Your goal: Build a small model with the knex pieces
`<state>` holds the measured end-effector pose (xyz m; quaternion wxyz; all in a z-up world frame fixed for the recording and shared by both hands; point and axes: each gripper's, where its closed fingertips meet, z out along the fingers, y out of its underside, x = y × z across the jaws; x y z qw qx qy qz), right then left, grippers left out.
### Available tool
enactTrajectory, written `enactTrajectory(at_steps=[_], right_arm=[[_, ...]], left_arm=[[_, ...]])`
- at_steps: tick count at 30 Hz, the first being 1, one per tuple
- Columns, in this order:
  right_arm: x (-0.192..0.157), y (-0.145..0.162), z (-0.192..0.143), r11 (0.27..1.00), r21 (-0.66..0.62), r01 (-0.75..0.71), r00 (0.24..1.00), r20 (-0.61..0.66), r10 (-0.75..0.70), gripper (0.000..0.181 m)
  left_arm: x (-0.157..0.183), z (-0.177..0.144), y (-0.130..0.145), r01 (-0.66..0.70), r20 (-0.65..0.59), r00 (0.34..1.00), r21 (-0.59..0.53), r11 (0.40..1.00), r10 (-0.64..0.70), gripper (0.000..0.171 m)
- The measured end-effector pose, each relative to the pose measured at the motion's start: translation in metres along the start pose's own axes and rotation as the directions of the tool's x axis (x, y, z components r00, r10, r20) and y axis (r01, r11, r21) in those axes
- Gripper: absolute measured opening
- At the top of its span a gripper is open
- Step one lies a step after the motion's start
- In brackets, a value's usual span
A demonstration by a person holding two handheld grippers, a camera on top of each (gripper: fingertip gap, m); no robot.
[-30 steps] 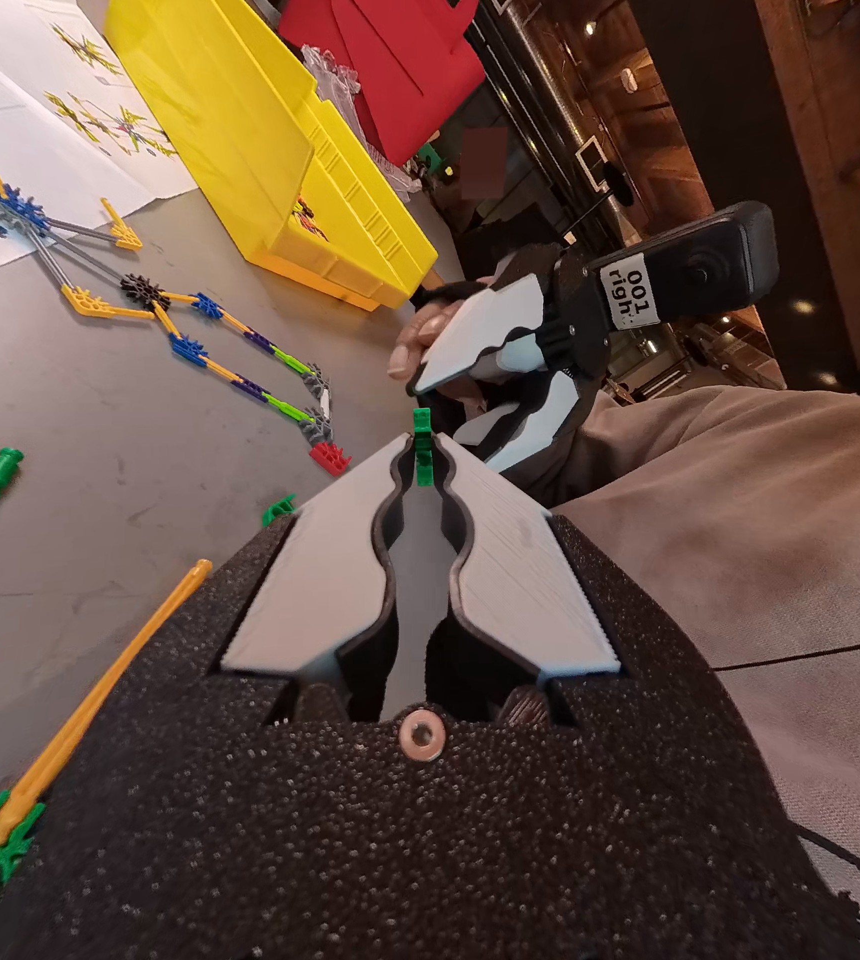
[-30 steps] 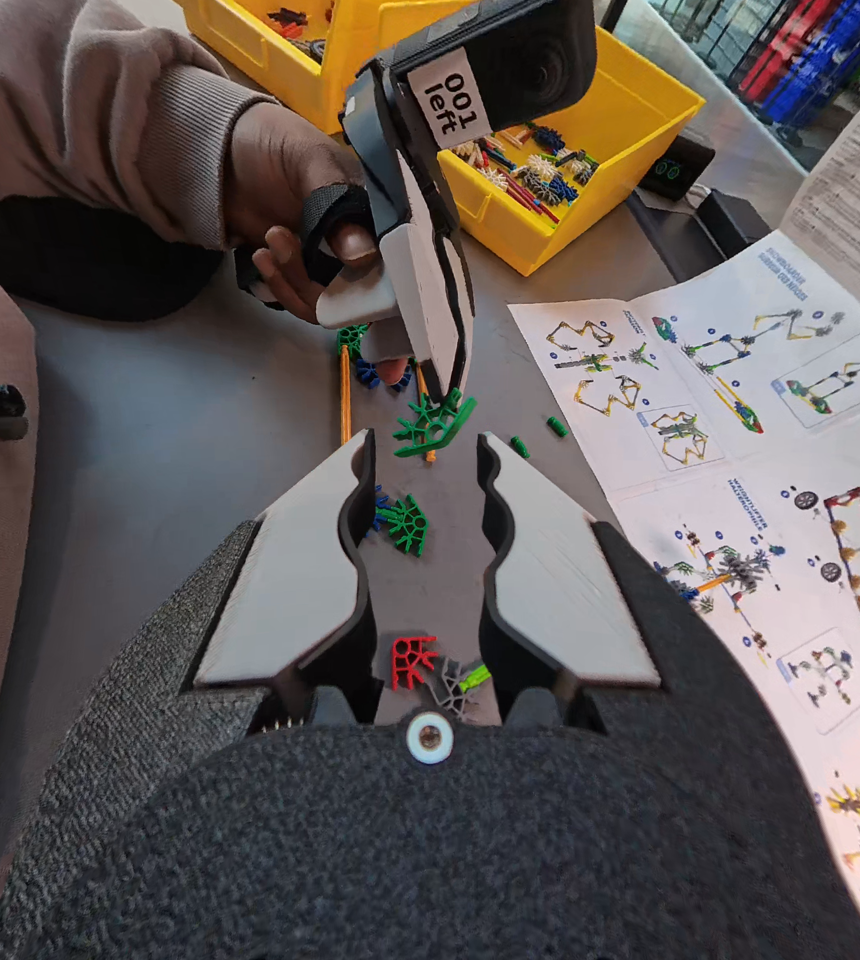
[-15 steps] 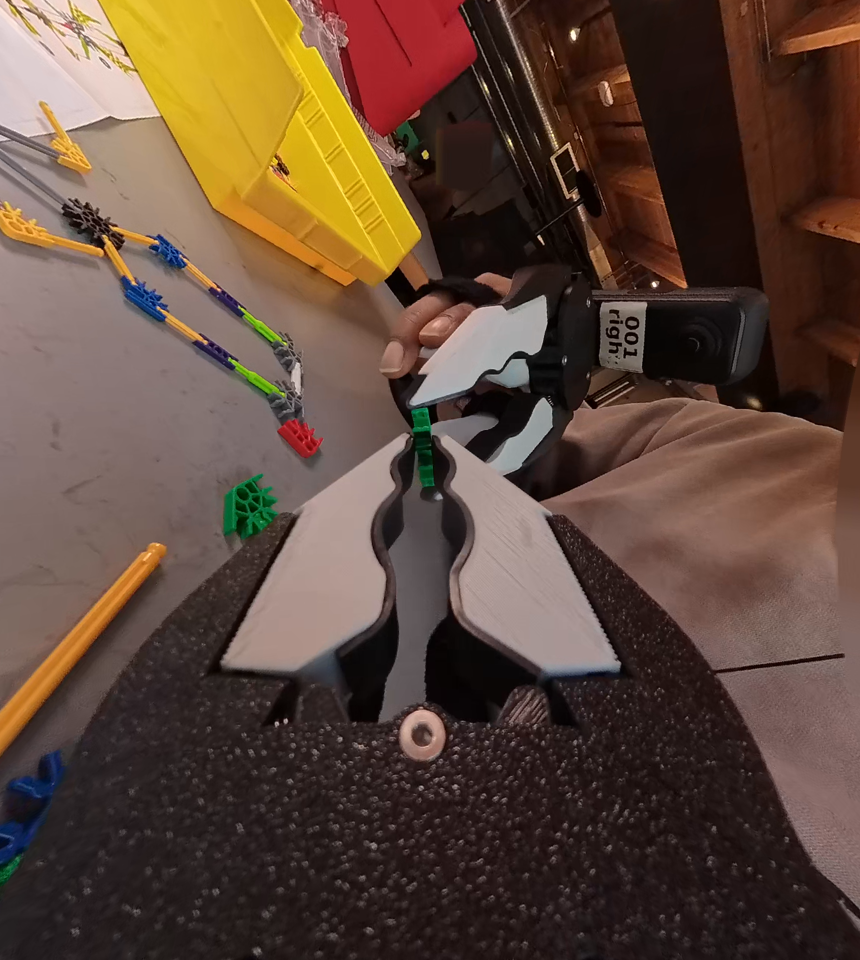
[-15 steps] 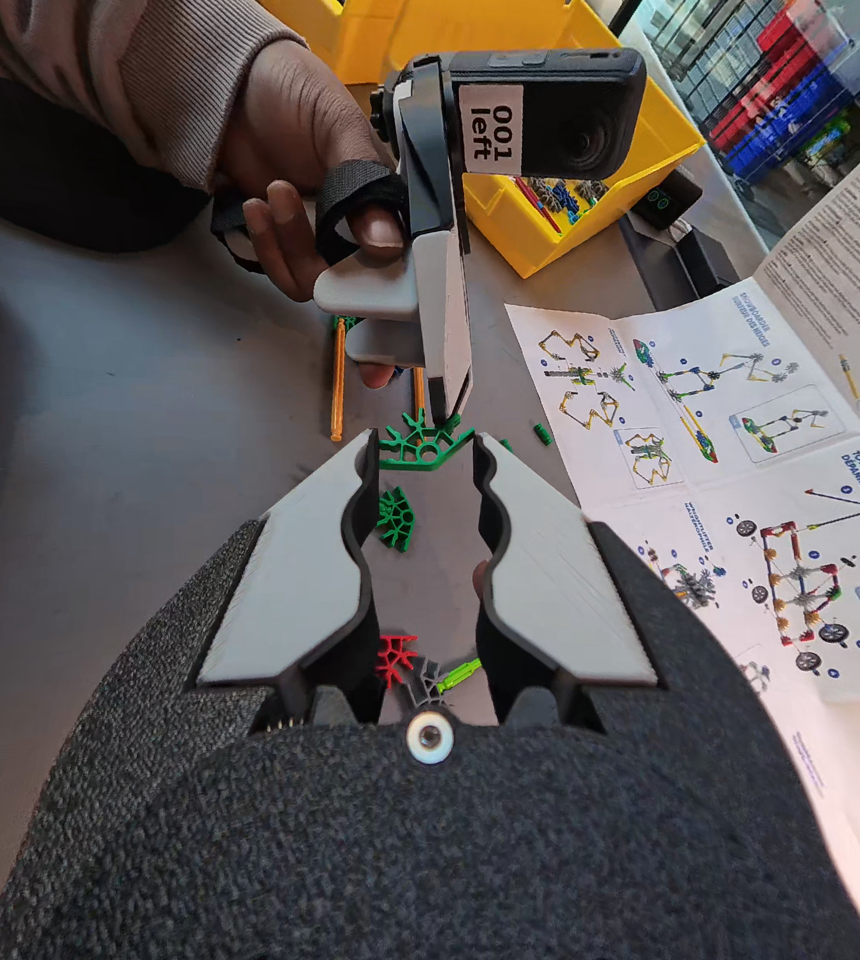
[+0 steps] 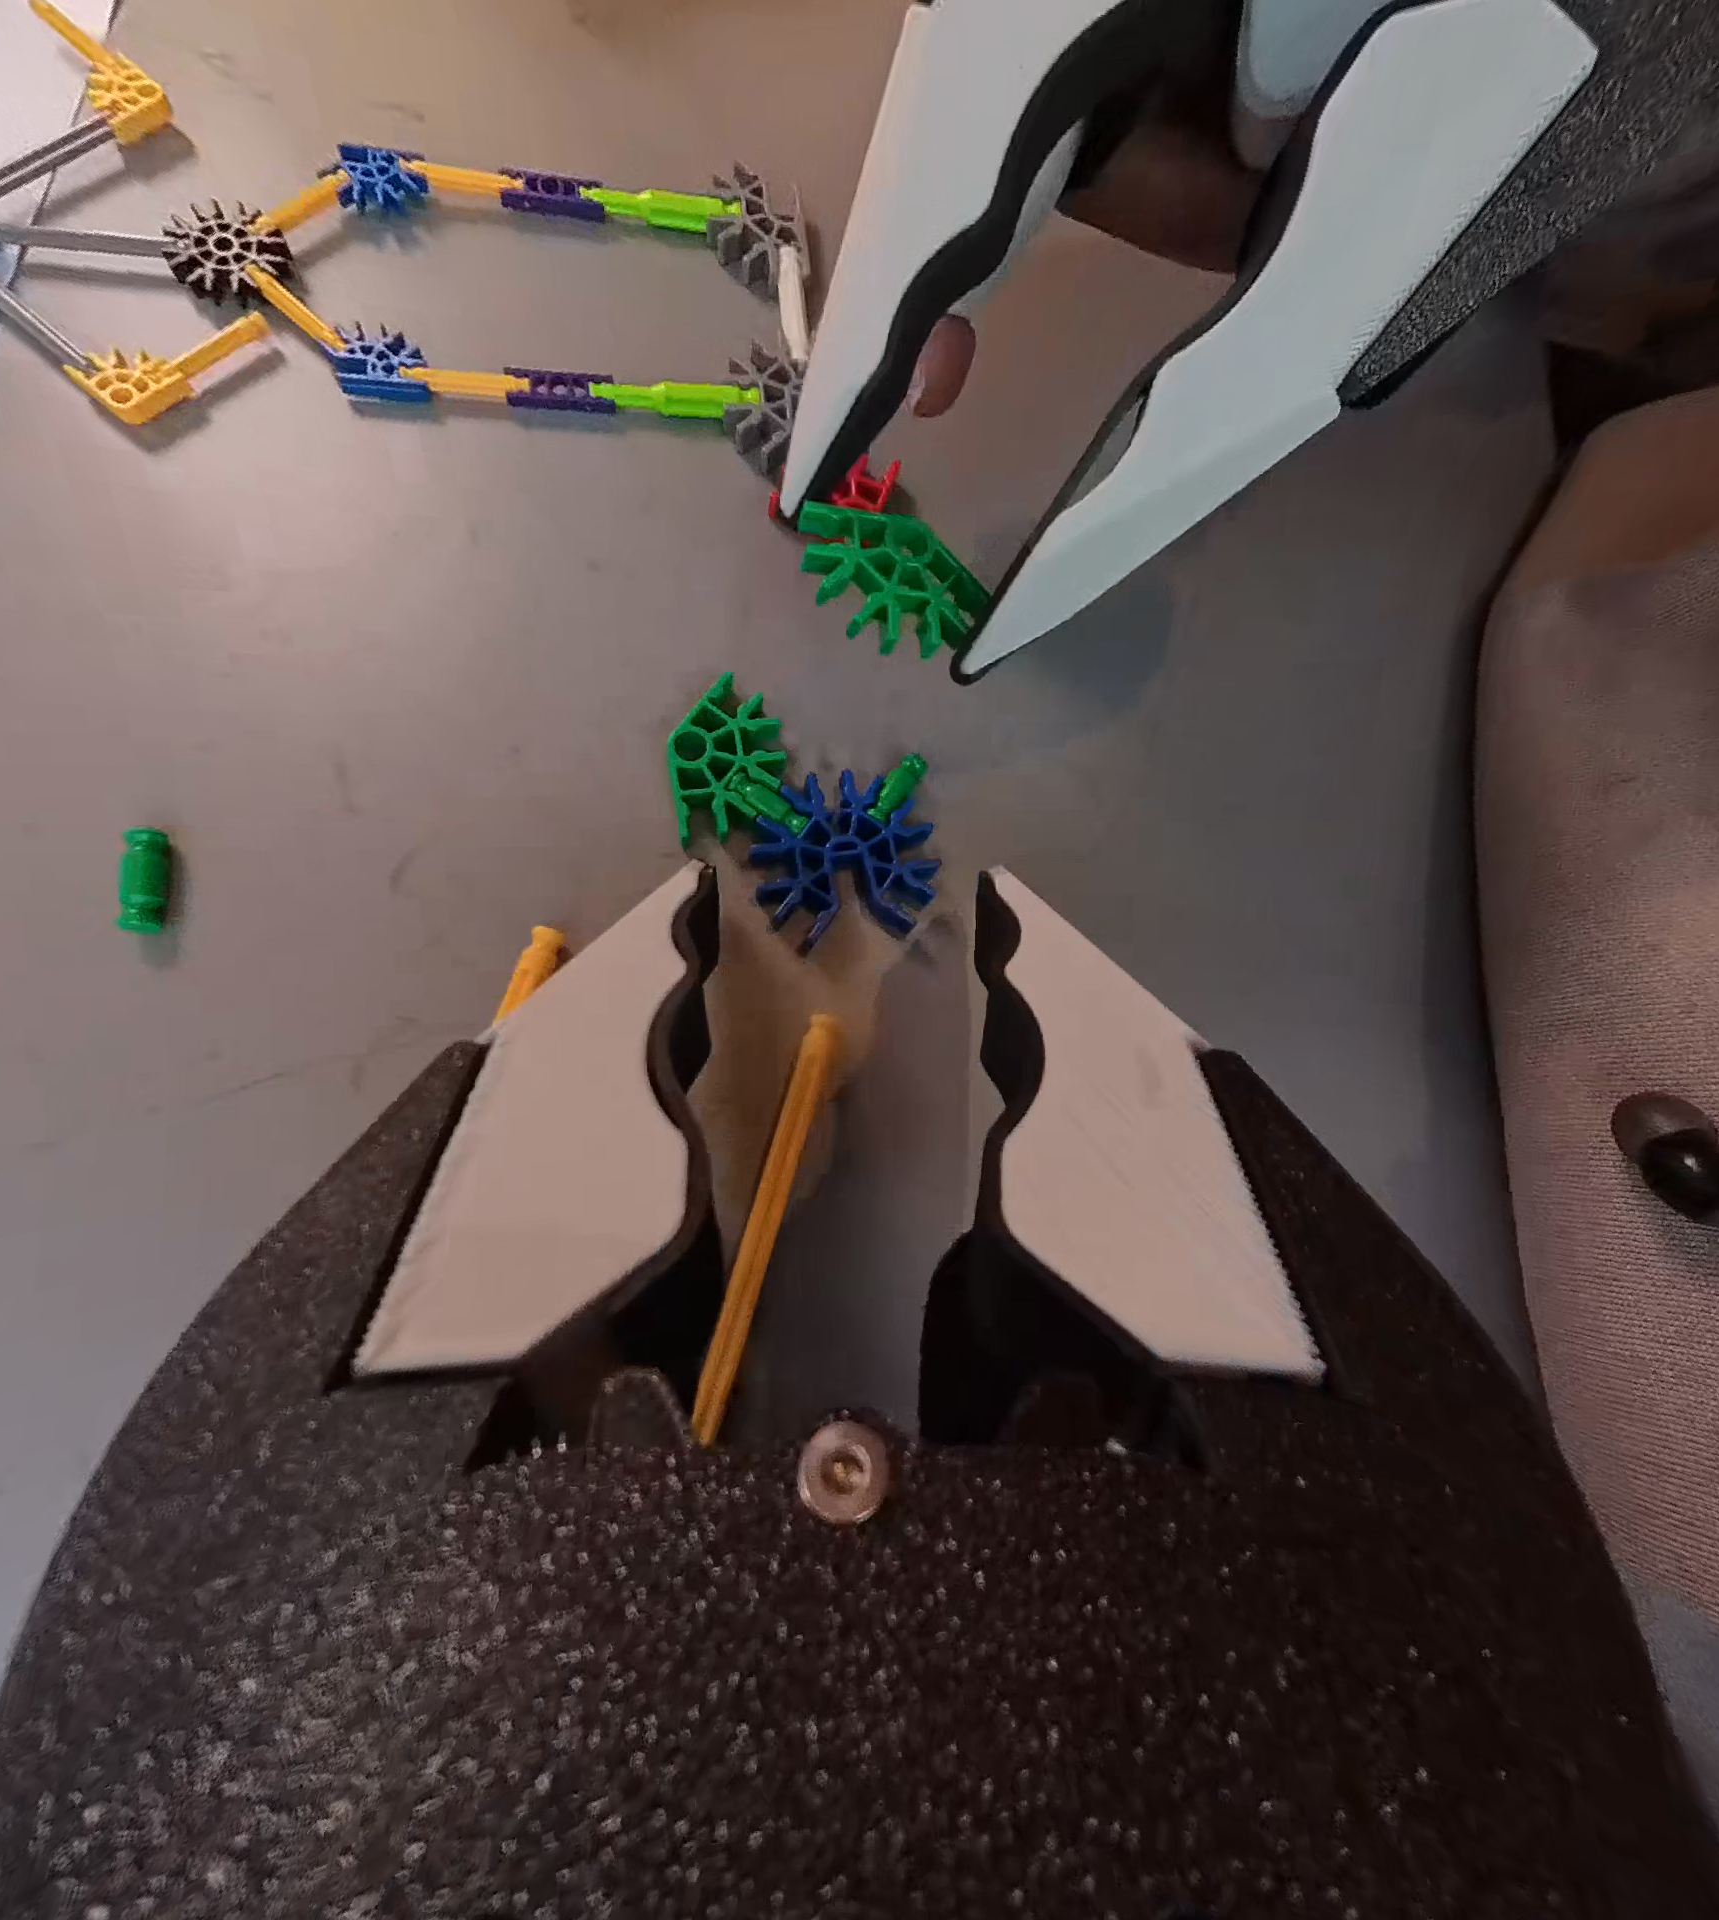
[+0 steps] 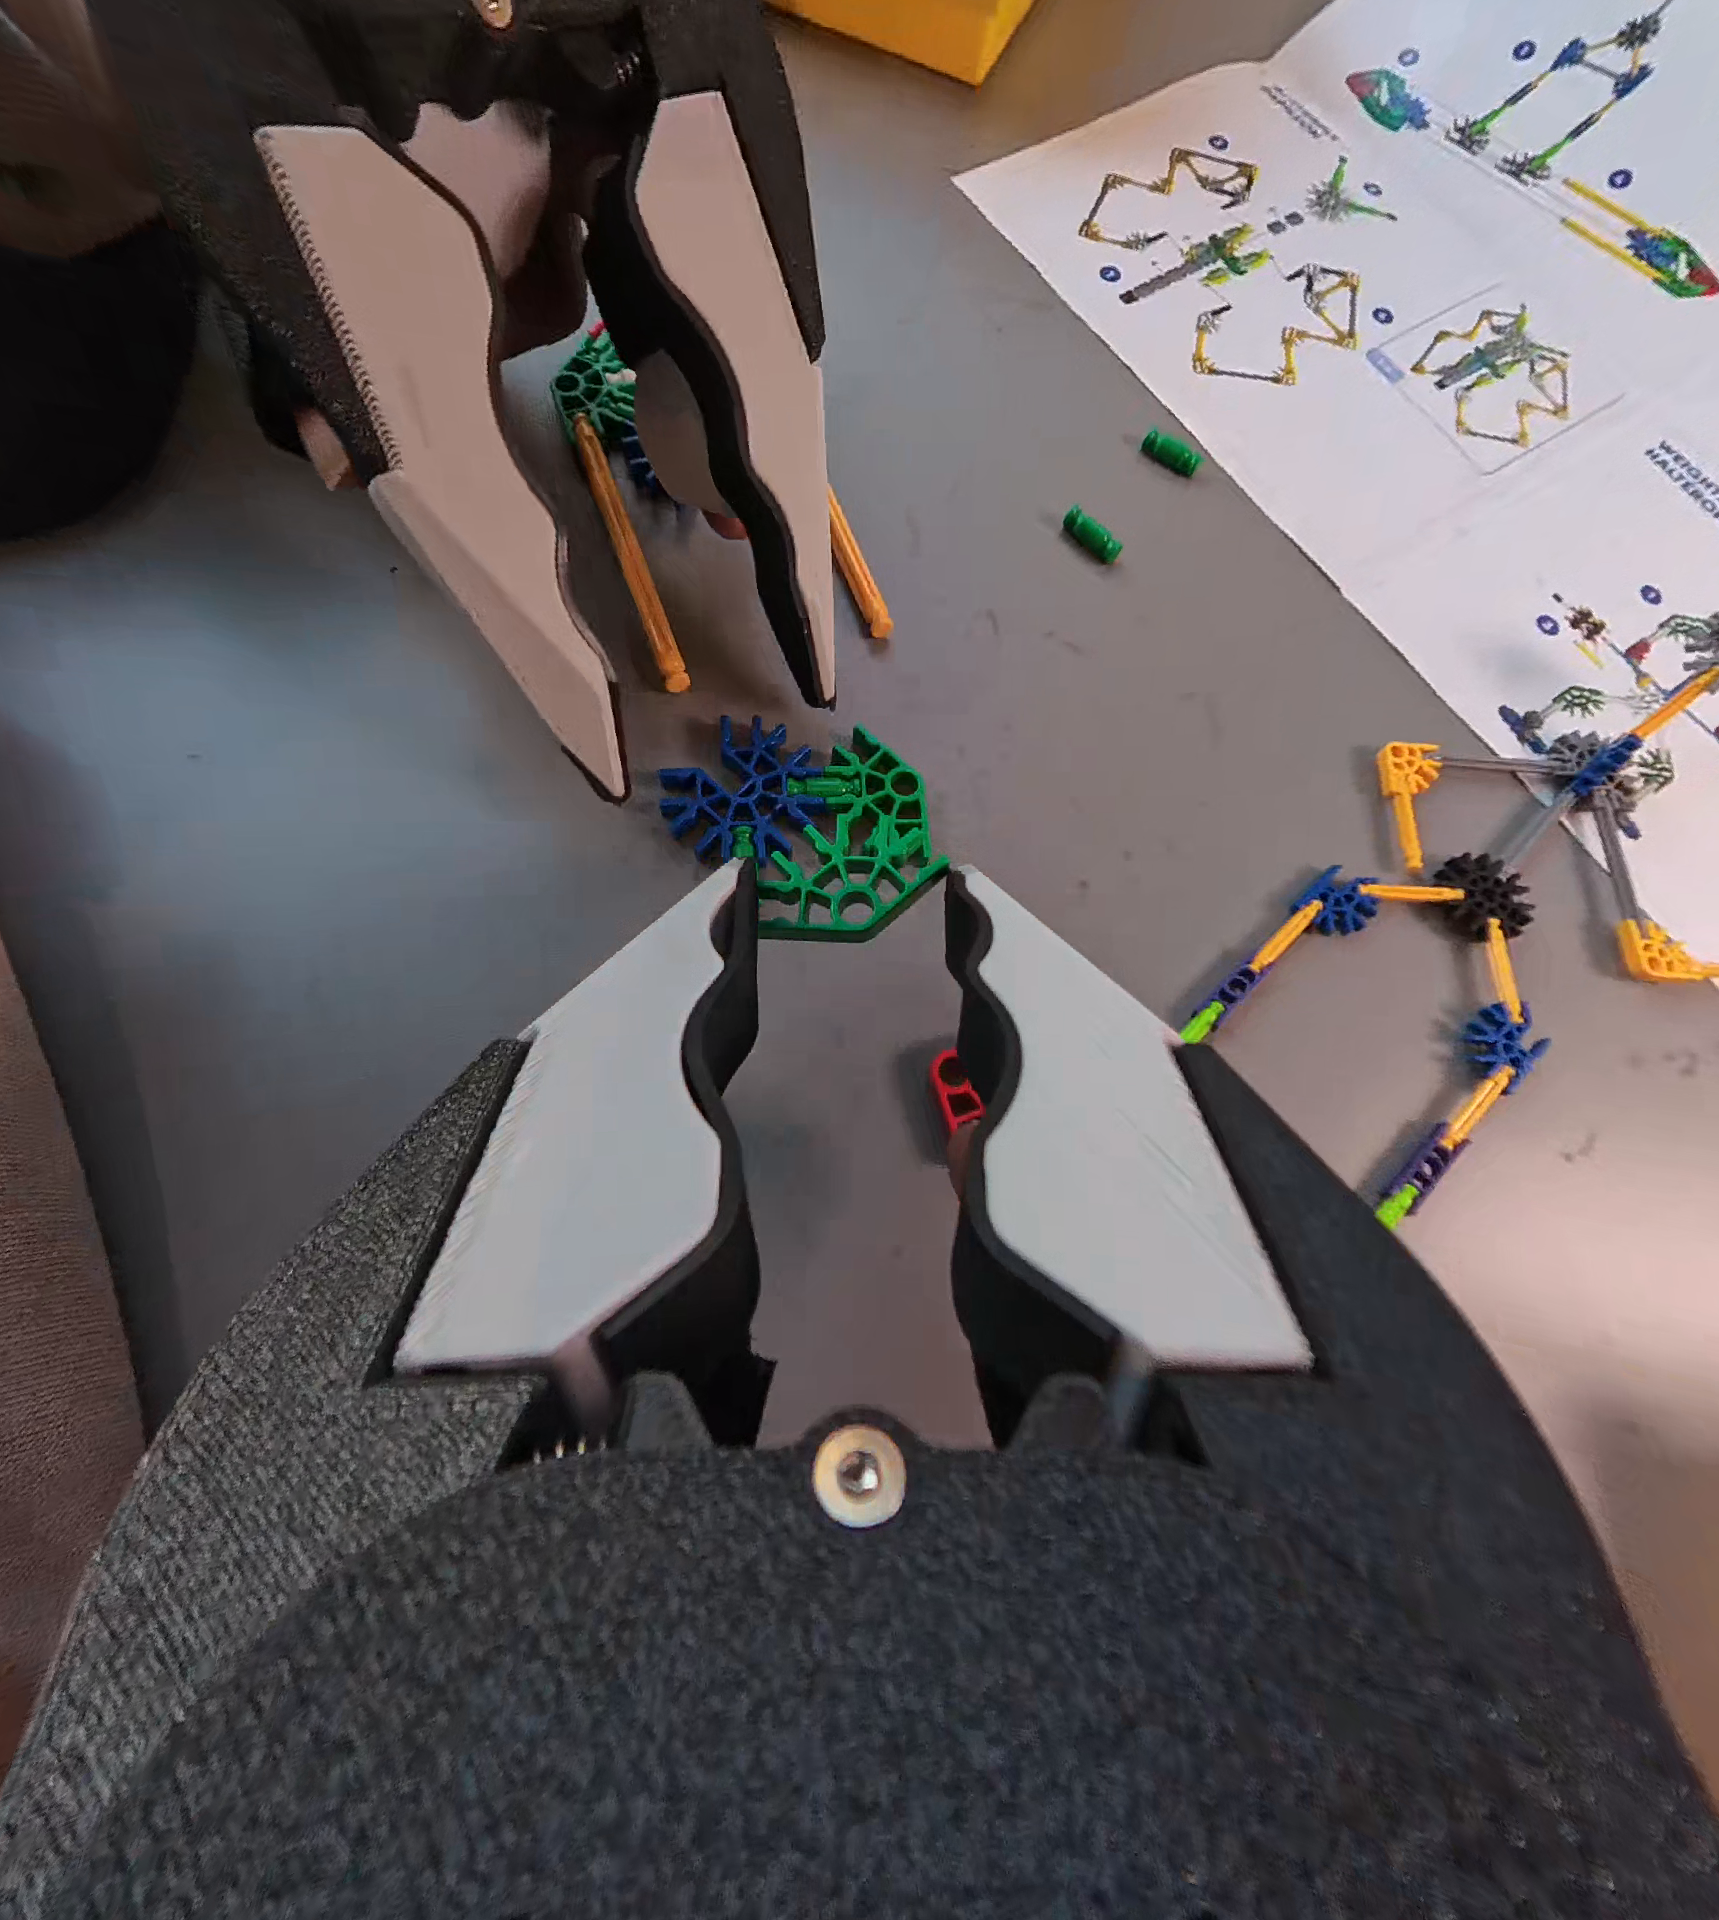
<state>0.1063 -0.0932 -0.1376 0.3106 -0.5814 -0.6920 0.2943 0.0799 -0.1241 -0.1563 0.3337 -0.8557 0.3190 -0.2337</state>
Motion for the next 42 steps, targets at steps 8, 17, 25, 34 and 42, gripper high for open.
enactTrajectory(at_steps=[8, 17, 25, 34, 42], right_arm=[[0.009, 0.001, 0.004, 0.999, 0.005, -0.038, 0.998, -0.042, 0.038, 0.034], [0.016, 0.0, 0.009, 0.996, 0.0, -0.091, 0.994, -0.066, 0.091, 0.035], [0.019, 0.0, 0.011, 0.99, -0.002, -0.139, 0.988, -0.072, 0.139, 0.034], [0.009, 0.003, 0.018, 0.99, -0.027, -0.141, 0.989, -0.039, 0.14, 0.034], [0.005, 0.003, 0.023, 0.99, -0.068, -0.124, 0.991, -0.053, 0.121, 0.035]], left_arm=[[-0.004, 0.008, 0.007, -0.077, 0.133, 0.987, -0.101, 0.992, 0.09, 0.037], [-0.007, 0.008, 0.006, -0.016, 0.201, 0.979, -0.117, 0.993, 0.04, 0.036], [-0.023, 0.002, 0.007, 0.076, 0.277, 0.96, -0.086, 0.993, -0.049, 0.036], [-0.018, 0.0, 0.008, 0.076, 0.223, 0.973, -0.081, 0.994, -0.057, 0.037], [-0.021, -0.009, 0.008, 0.072, 0.2, 0.978, -0.063, 0.995, -0.058, 0.037]])
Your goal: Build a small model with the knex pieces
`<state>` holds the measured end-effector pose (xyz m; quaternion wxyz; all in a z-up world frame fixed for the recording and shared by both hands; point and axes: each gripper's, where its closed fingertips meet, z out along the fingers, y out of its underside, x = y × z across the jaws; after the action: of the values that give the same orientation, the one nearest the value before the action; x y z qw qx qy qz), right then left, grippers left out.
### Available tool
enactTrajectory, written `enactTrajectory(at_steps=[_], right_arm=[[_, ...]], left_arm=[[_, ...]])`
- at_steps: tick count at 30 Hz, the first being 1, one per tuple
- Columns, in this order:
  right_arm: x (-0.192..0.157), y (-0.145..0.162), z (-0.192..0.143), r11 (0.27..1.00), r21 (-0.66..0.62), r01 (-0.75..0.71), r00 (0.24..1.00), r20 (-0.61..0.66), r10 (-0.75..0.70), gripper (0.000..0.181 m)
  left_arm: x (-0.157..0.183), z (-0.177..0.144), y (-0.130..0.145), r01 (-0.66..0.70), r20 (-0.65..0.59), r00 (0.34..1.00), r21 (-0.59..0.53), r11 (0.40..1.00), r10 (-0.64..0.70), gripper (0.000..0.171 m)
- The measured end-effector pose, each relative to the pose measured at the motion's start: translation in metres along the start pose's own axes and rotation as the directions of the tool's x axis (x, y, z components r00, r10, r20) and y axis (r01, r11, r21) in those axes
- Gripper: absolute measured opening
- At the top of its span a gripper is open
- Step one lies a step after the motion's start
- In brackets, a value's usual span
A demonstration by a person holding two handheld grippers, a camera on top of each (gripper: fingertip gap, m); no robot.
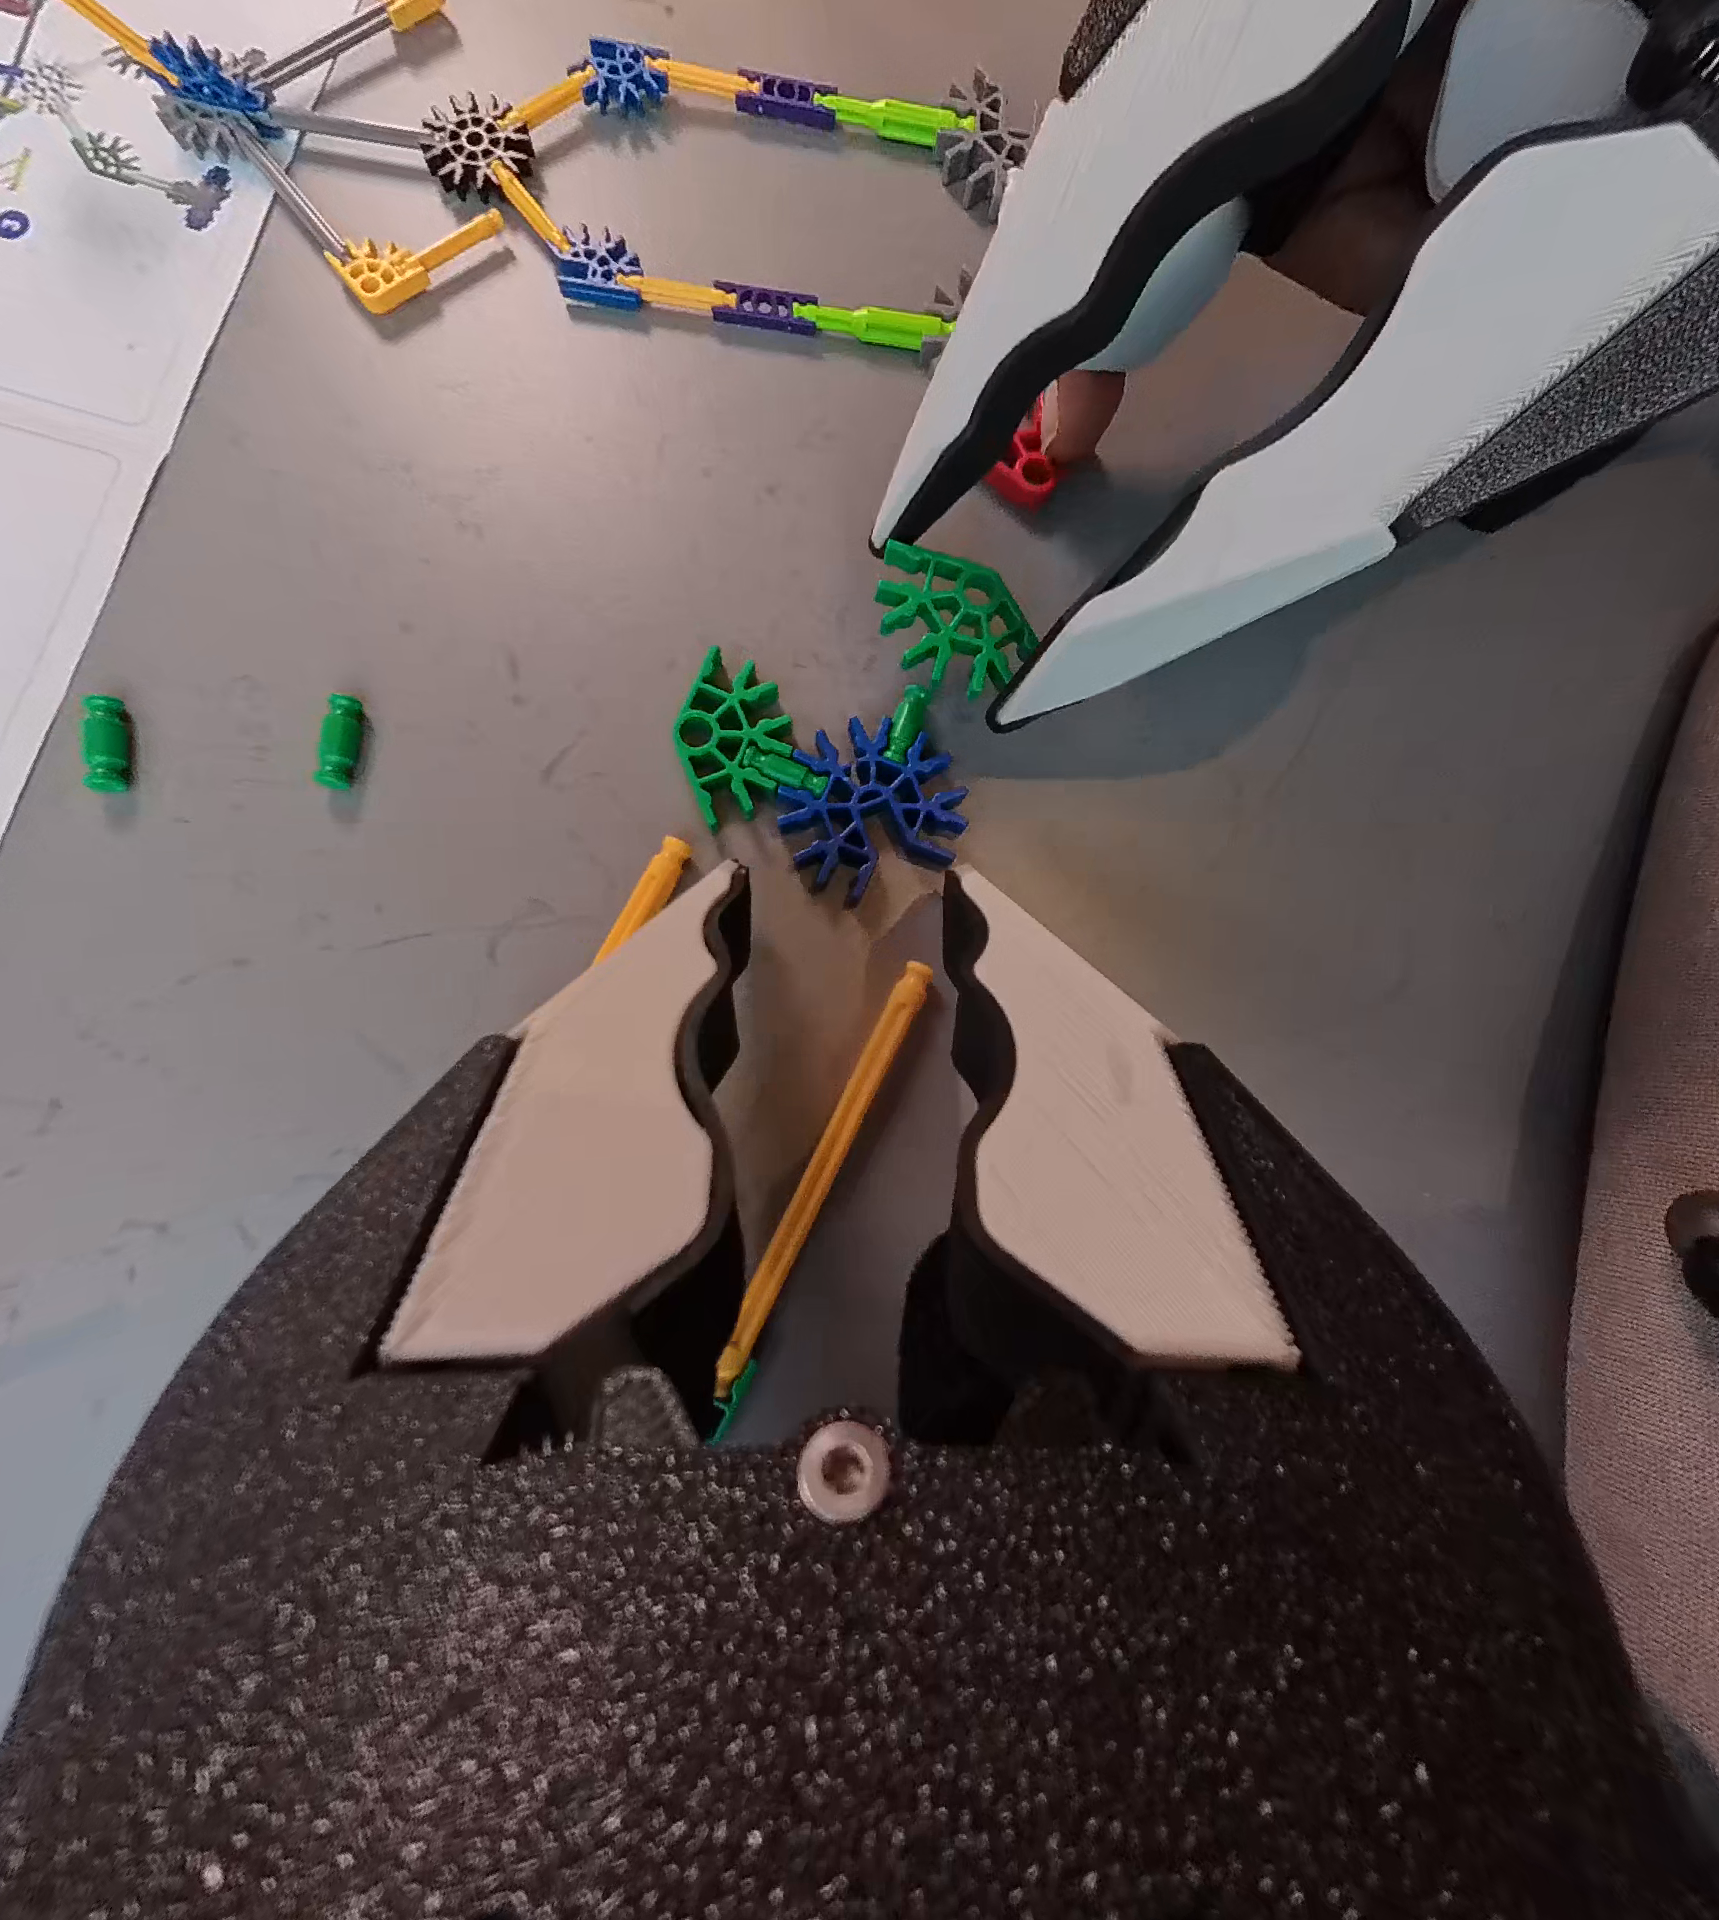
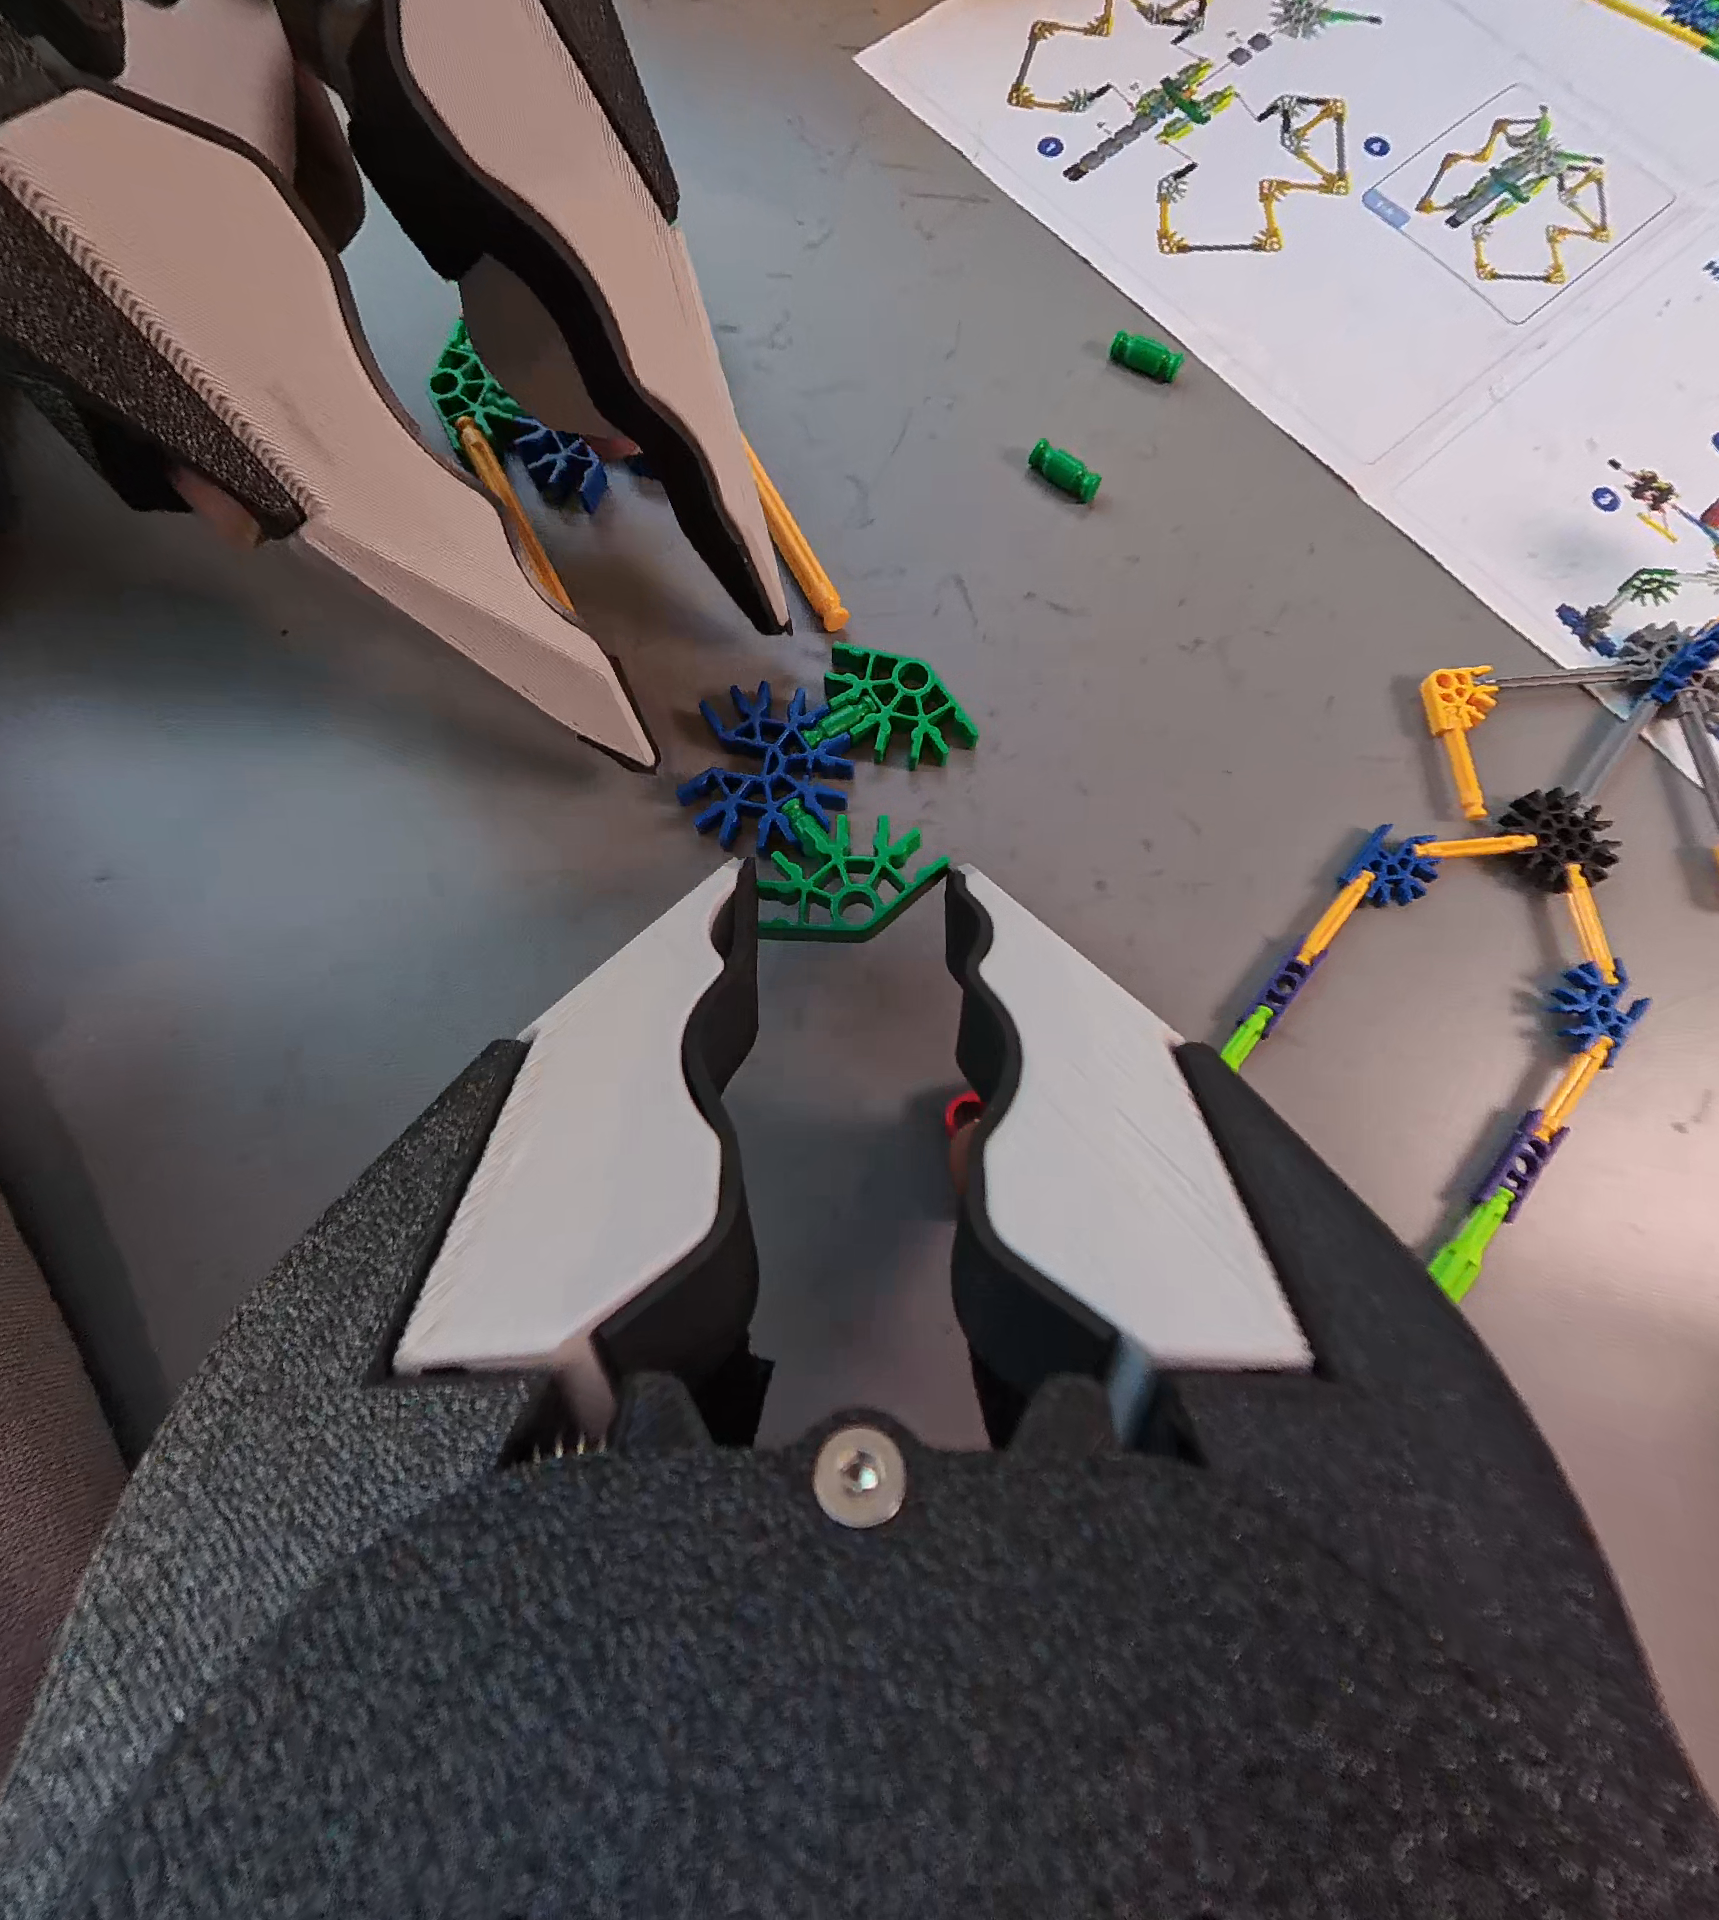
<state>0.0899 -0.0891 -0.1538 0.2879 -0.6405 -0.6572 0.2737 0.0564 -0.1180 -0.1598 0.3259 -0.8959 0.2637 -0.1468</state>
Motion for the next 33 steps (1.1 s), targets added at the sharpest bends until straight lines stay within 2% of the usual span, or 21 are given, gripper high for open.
enactTrajectory(at_steps=[8, 18, 23, 26, 29, 33], right_arm=[[0.004, -0.001, 0.006, 0.998, -0.06, -0.026, 0.999, -0.023, 0.025, 0.034], [0.002, 0.006, 0.01, 0.984, -0.172, 0.043, 0.997, -0.053, -0.053, 0.035], [-0.001, 0.001, 0.004, 0.982, -0.162, 0.101, 0.995, 0.003, -0.101, 0.046], [0.002, -0.008, -0.003, 0.969, -0.117, 0.216, 0.975, 0.077, -0.208, 0.029], [0.006, -0.009, -0.001, 0.946, -0.128, 0.297, 0.951, 0.135, -0.28, 0.011], [0.0, -0.004, 0.005, 0.918, -0.173, 0.356, 0.918, 0.25, -0.309, 0.003]], left_arm=[[-0.007, -0.001, -0.001, -0.028, 0.035, 0.999, 0.017, 0.999, 0.027, 0.034], [-0.003, 0.006, 0.004, -0.066, 0.027, 0.997, -0.018, 0.998, 0.066, 0.027], [-0.003, 0.005, 0.005, -0.067, 0.025, 0.997, -0.018, 0.998, 0.067, 0.026], [-0.004, 0.004, 0.004, -0.066, 0.025, 0.997, -0.014, 0.998, 0.066, 0.025], [-0.005, 0.003, 0.003, -0.064, 0.027, 0.998, -0.006, 0.998, 0.064, 0.024], [-0.004, 0.005, 0.003, -0.072, 0.029, 0.997, -0.01, 0.997, 0.072, 0.021]])
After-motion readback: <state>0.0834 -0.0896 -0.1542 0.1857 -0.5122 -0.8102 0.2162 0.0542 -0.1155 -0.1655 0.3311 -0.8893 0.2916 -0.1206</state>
